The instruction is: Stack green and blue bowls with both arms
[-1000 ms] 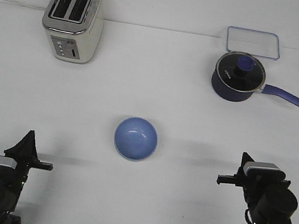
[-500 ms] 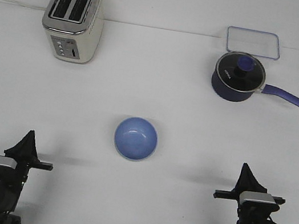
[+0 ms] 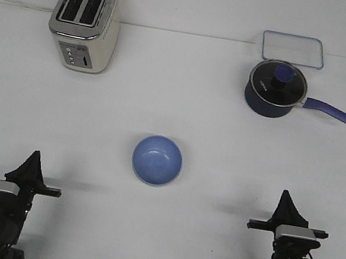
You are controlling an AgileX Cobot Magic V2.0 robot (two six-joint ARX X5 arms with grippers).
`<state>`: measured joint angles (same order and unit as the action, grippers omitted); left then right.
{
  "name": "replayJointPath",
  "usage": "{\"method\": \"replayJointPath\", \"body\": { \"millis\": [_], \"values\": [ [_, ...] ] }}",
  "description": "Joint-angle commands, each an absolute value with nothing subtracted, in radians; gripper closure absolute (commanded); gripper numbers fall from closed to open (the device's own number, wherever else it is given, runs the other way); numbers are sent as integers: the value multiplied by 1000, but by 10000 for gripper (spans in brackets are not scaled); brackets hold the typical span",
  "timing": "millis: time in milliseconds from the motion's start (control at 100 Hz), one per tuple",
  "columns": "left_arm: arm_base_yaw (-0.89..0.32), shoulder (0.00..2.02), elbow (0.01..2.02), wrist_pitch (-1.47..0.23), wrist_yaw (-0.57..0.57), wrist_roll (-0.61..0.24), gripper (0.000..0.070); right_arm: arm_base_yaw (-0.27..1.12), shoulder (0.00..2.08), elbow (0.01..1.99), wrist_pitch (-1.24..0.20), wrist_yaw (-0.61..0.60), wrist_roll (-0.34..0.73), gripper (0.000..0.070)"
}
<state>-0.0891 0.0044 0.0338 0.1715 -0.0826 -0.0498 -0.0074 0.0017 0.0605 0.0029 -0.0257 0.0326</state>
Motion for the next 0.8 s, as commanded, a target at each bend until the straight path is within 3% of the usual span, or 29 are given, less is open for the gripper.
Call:
{"method": "replayJointPath", "body": {
  "millis": [0, 180, 790],
  "values": [
    [-89, 3, 14, 182, -86, -45, 689, -8, 1, 52, 19, -25, 29, 700],
    [-89, 3, 14, 182, -86, -45, 689, -8, 1, 12, 79, -26, 30, 700],
    [-89, 3, 14, 181, -86, -45, 689, -8, 1, 12, 78, -26, 29, 700]
  ]
}}
